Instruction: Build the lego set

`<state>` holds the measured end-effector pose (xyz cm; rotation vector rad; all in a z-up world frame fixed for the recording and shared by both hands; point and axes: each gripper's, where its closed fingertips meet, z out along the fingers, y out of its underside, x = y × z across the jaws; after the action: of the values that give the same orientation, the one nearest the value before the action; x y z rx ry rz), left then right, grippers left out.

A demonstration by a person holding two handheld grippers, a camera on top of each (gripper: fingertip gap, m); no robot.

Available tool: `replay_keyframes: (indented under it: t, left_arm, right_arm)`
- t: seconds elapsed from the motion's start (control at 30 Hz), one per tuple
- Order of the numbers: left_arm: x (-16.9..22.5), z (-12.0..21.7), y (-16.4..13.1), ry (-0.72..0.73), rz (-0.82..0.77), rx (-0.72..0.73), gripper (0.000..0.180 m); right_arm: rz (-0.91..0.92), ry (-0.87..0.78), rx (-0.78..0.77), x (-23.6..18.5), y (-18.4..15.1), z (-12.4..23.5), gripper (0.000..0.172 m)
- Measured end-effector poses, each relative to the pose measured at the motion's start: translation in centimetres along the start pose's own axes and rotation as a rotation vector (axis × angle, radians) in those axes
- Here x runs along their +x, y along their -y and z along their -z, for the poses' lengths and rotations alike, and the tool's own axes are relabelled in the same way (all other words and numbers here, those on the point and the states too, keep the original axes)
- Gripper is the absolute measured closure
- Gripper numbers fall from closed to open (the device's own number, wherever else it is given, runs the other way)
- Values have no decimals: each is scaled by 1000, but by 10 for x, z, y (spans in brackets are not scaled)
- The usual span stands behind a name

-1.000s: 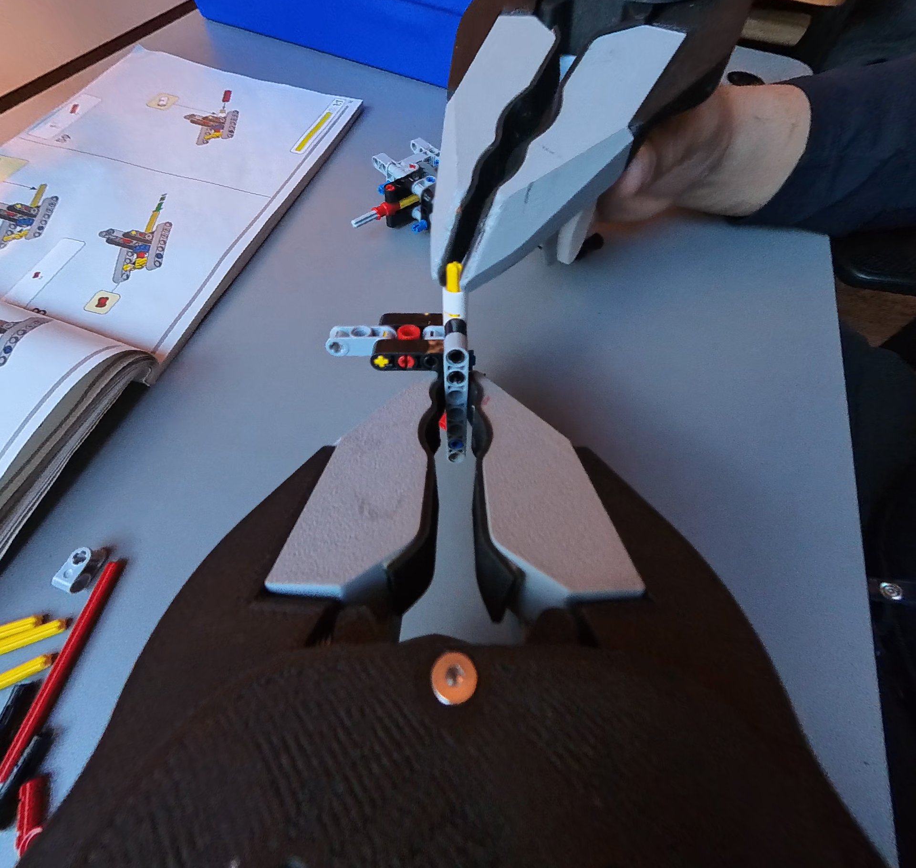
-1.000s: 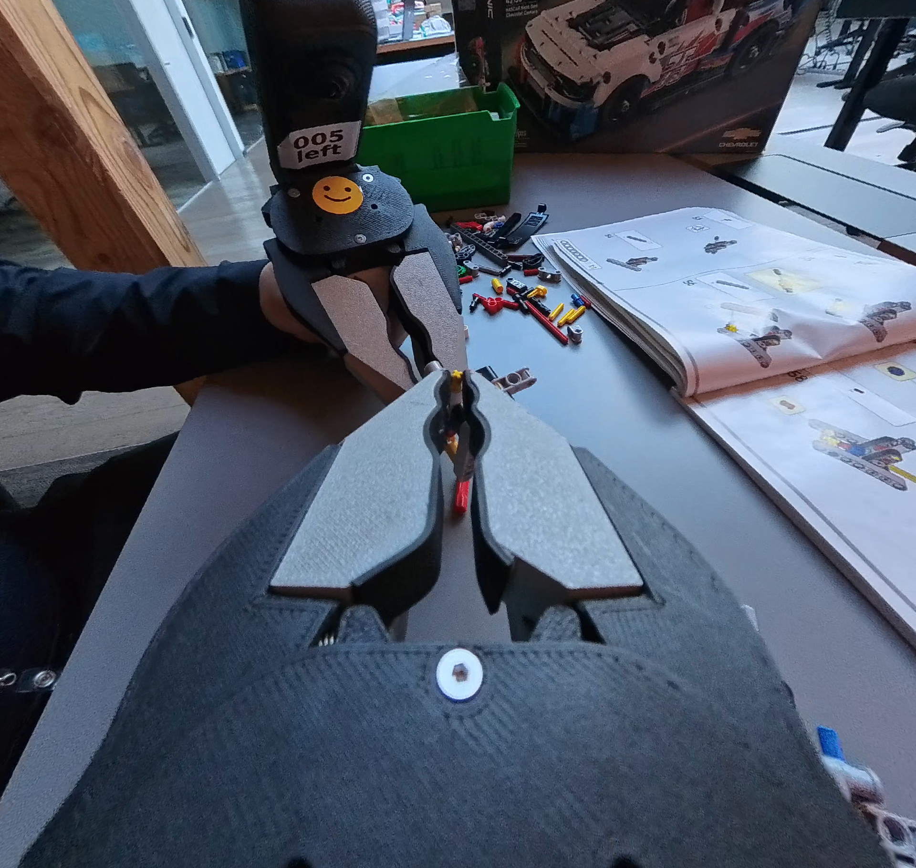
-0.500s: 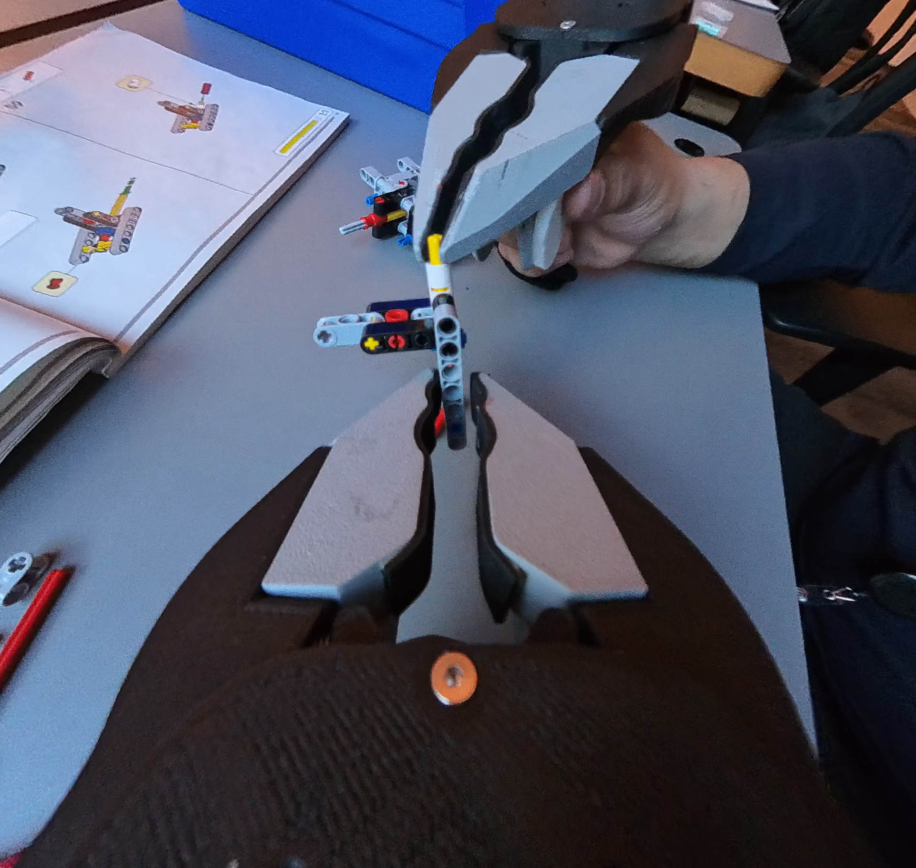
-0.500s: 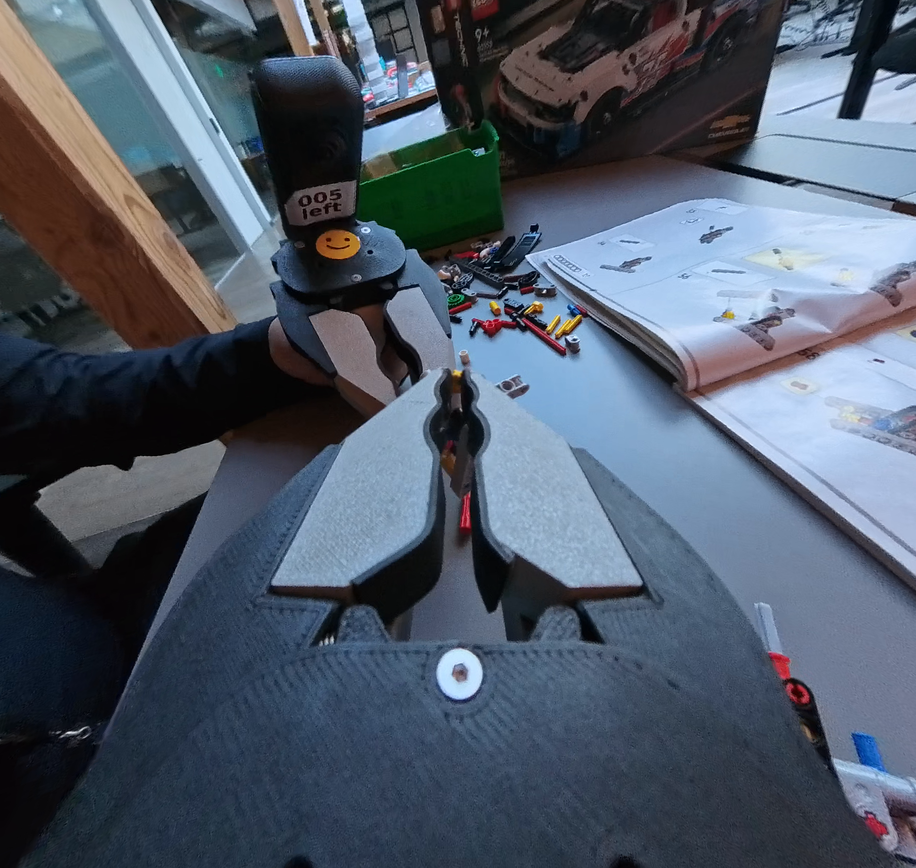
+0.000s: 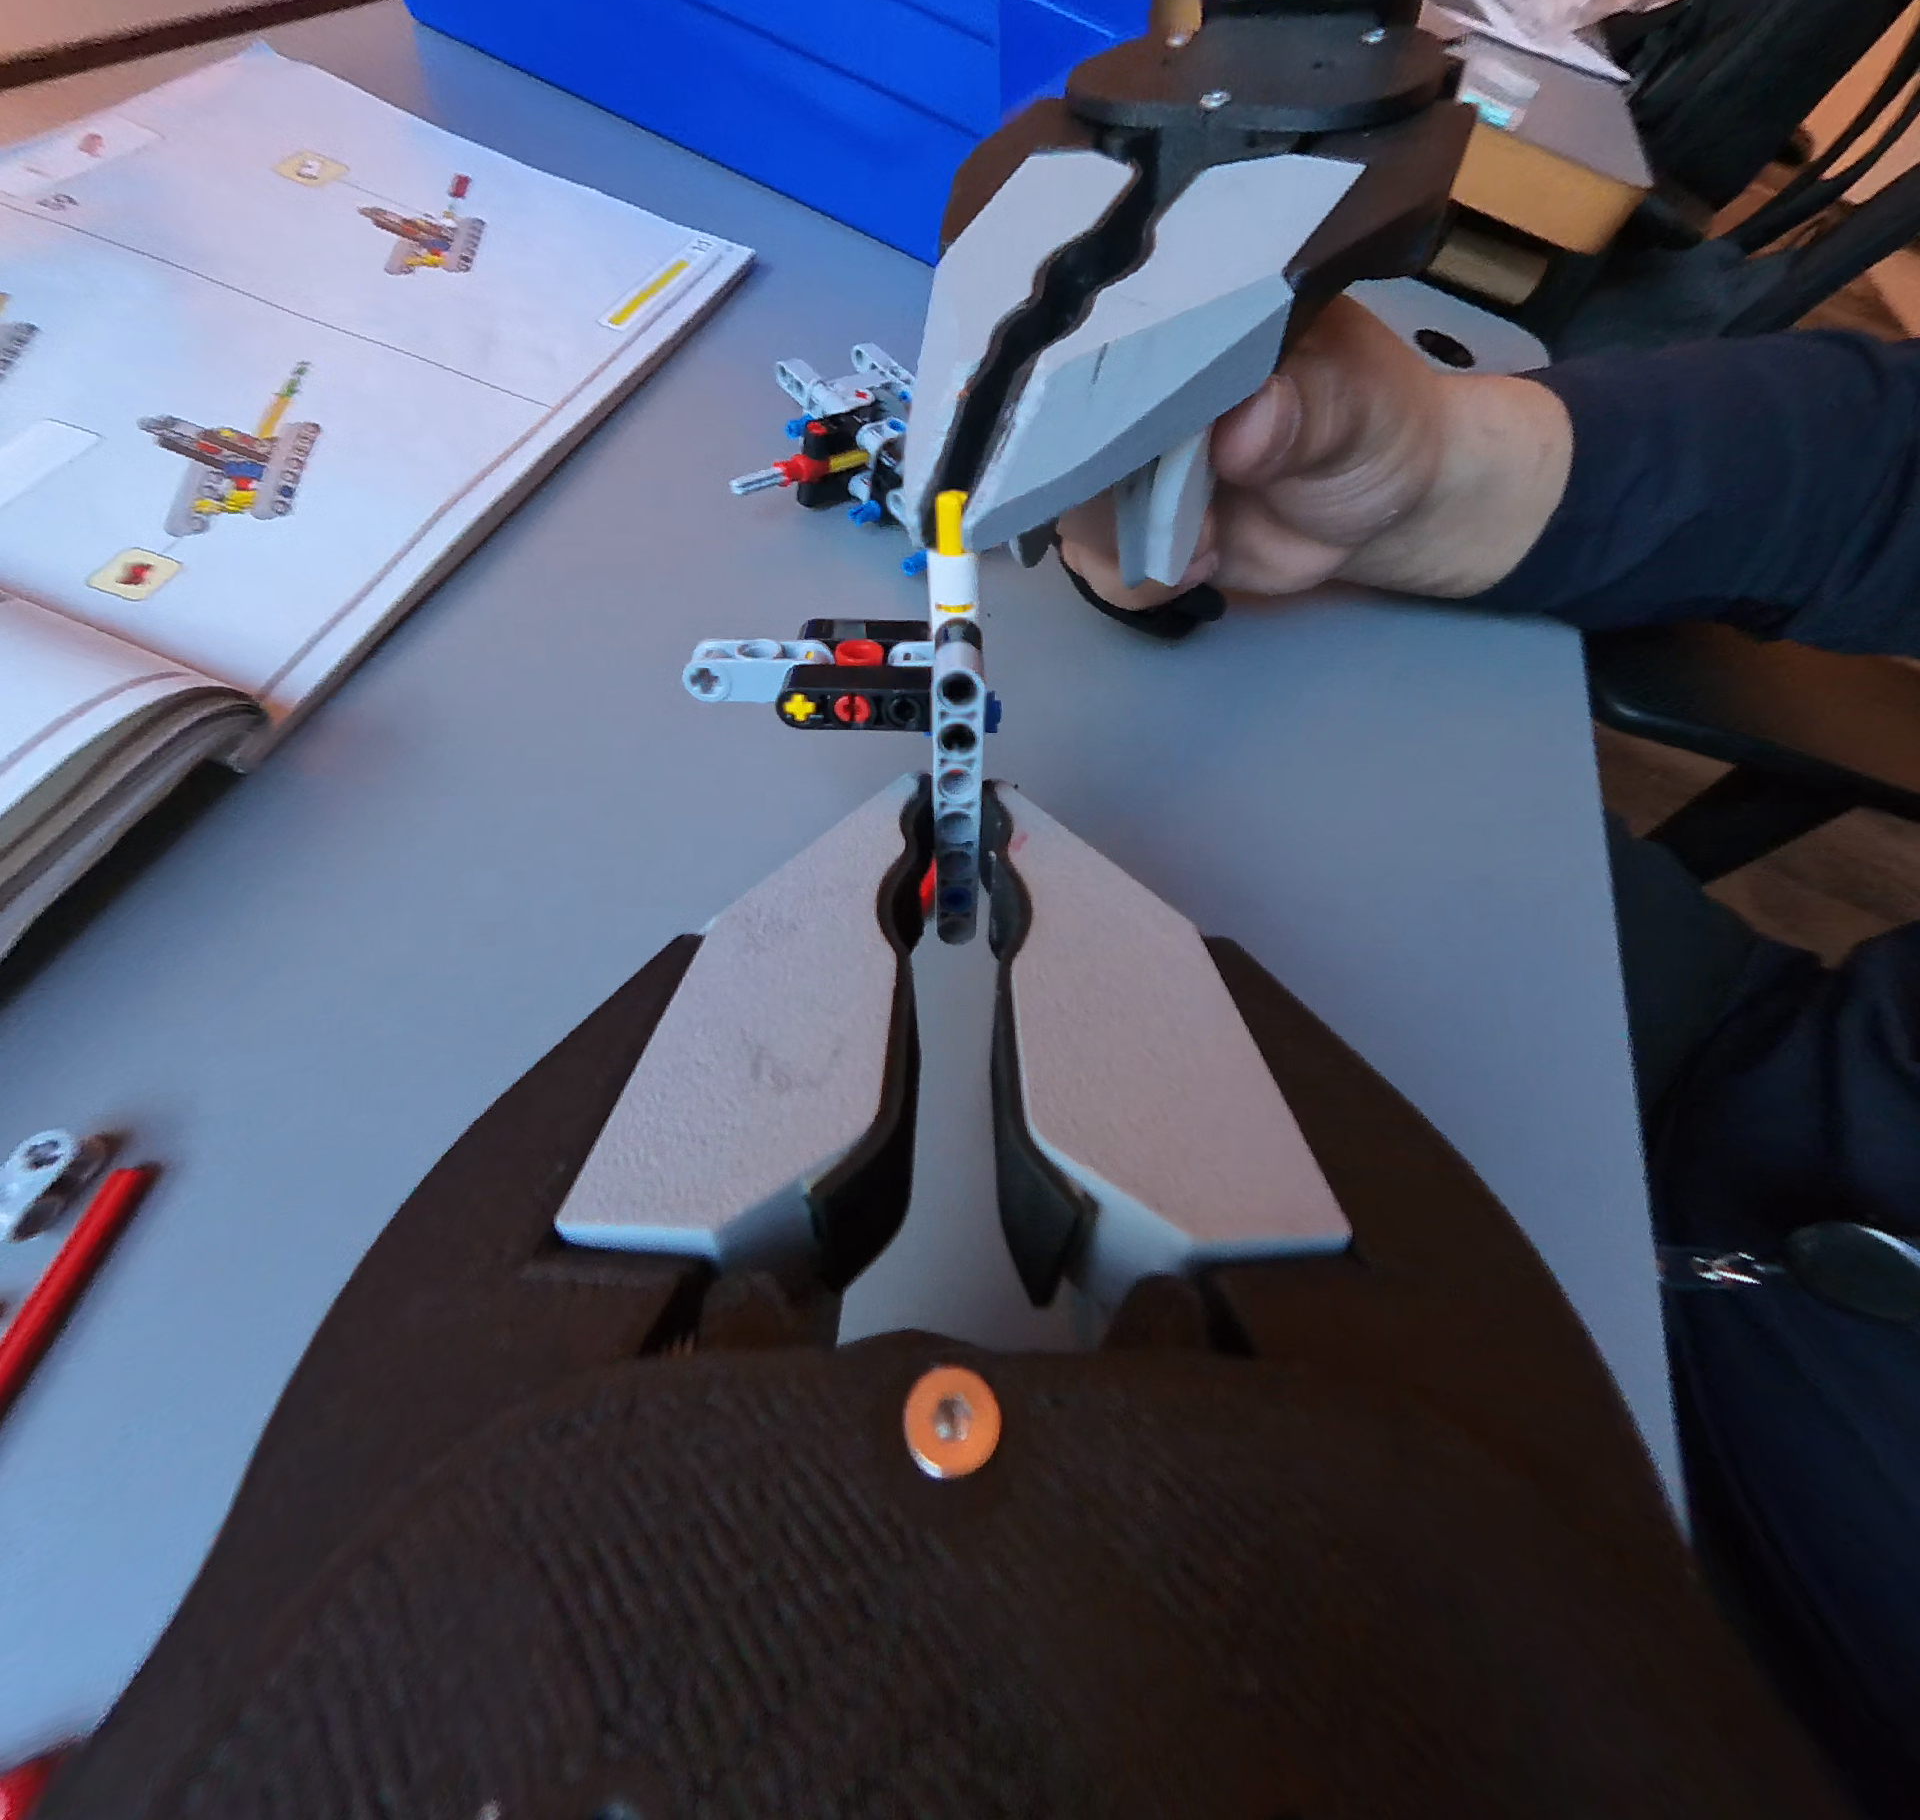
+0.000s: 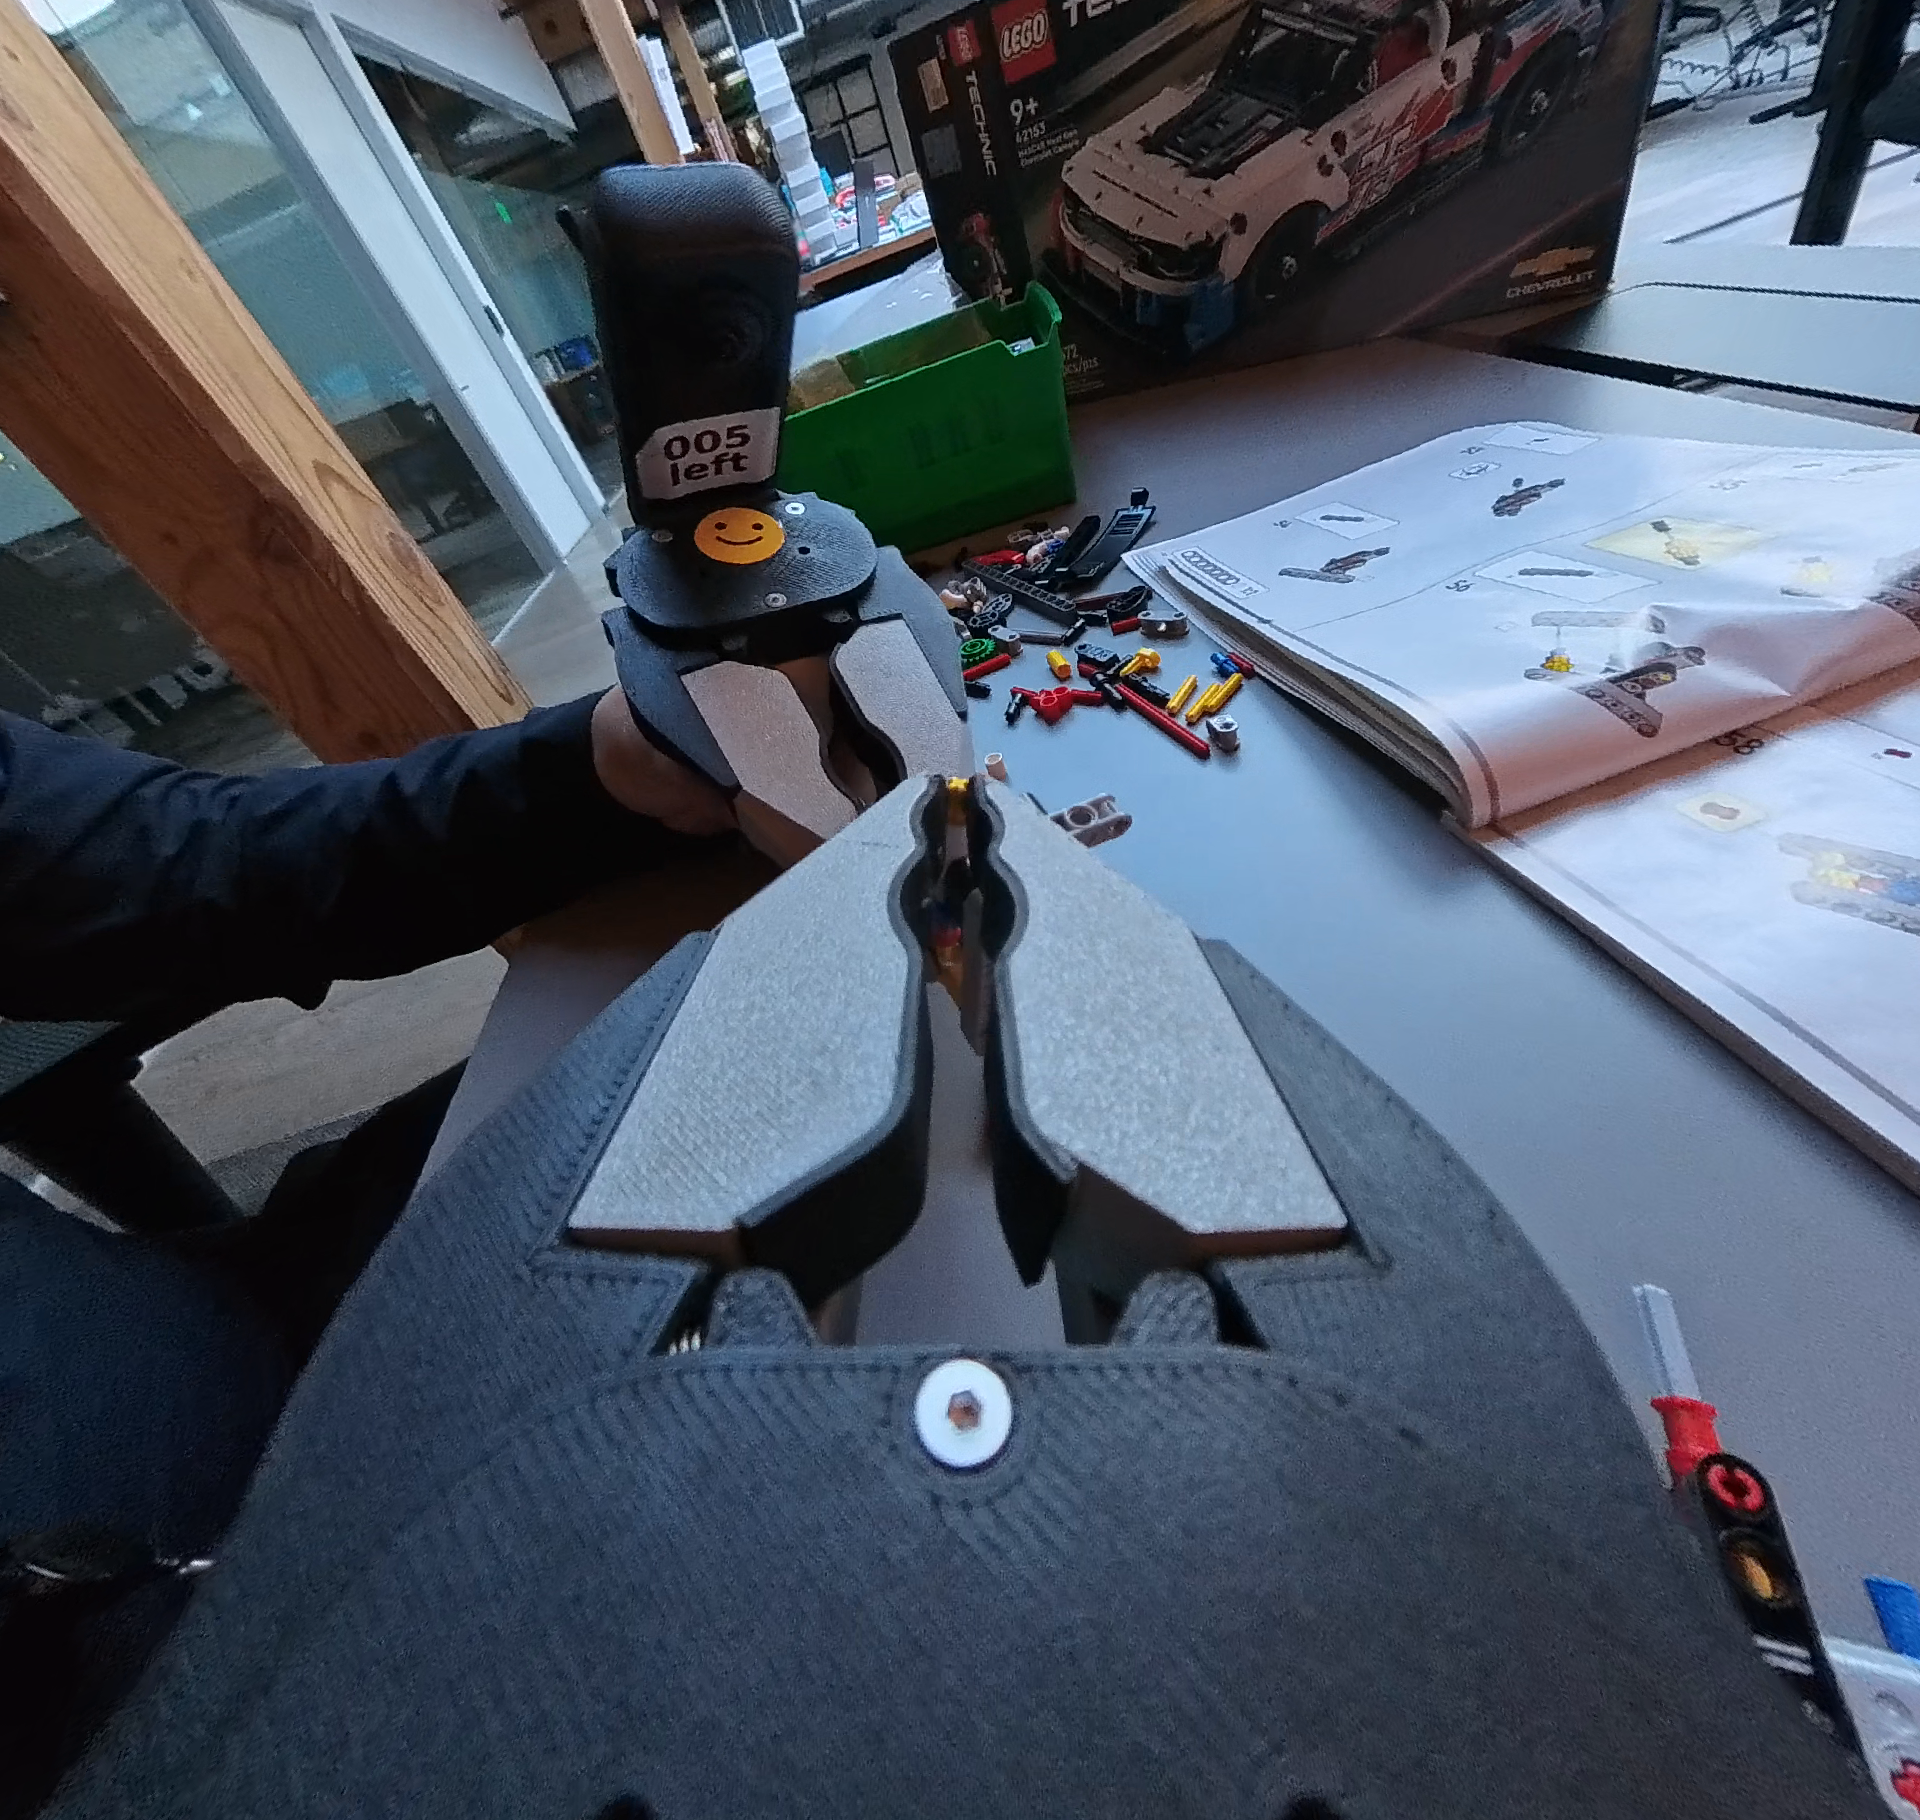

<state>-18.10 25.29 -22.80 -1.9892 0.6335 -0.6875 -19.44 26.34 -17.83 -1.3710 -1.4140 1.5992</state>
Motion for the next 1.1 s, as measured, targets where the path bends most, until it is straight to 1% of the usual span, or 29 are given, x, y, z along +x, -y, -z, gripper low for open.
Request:
replay_keyframes:
  t: [0.03, 0.1, 0.2, 0.23, 0.37, 0.43, 0.53, 0.63, 0.8, 0.9, 1.0, 1.1]
  left_arm:
    - [-1, 1, 0, 14, -6, 1, 177]
    - [0, 1, -1, -1, 14, -2, 176]
    - [-2, 2, 0, -12, 53, 8, 176]
    - [-3, 2, 1, -11, 57, 14, 176]
    - [0, 3, 4, -13, 34, 38, 176]
    - [0, 2, 4, -11, 35, 33, 176]
    - [-1, 4, 5, -10, 40, 44, 177]
    - [-1, 4, 5, -12, 39, 45, 176]
    - [0, 1, 2, -3, 20, 17, 176]
    - [1, 2, 3, 1, 14, 24, 176]
    - [0, 0, 0, 19, -4, 4, 177]
    - [0, 2, 0, 13, 15, 6, 177]
  right_arm:
    - [-5, -1, 5, 1, 0, 0, 172]
    - [-1, 2, 1, 0, -1, -1, 172]
    - [48, -17, -14, 1, -1, -1, 171]
    - [64, -22, -24, 2, -2, -1, 166]
    - [76, -33, -39, 4, -4, 0, 162]
    - [59, -10, -39, 4, -5, -1, 159]
    - [21, 38, 5, 0, 1, 3, 163]
    - [1, 59, 19, 1, 3, 6, 172]
    - [32, 57, 1, 0, 0, 2, 171]
    - [49, 60, -4, -1, 0, 3, 172]
    - [100, 49, -30, -1, -3, 3, 172]
    - [131, 53, -56, -1, -5, 3, 172]
